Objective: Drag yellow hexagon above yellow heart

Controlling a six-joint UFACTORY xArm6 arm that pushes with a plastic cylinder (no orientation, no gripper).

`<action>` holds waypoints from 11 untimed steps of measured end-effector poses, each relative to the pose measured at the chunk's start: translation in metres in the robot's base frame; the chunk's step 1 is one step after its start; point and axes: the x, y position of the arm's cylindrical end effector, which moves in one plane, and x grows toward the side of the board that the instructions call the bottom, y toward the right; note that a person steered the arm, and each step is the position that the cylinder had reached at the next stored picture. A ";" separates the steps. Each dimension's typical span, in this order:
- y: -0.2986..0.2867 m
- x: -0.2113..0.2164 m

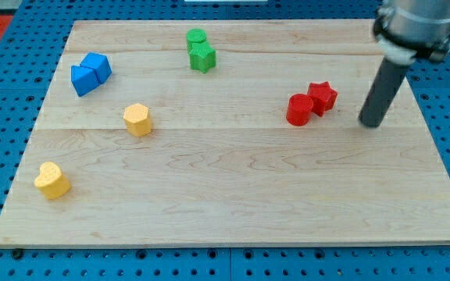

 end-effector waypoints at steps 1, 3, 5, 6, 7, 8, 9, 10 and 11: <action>-0.011 -0.067; -0.086 -0.080; -0.319 0.017; -0.350 0.018; -0.350 0.013; -0.408 0.011; -0.436 0.068; -0.424 0.032; -0.466 0.026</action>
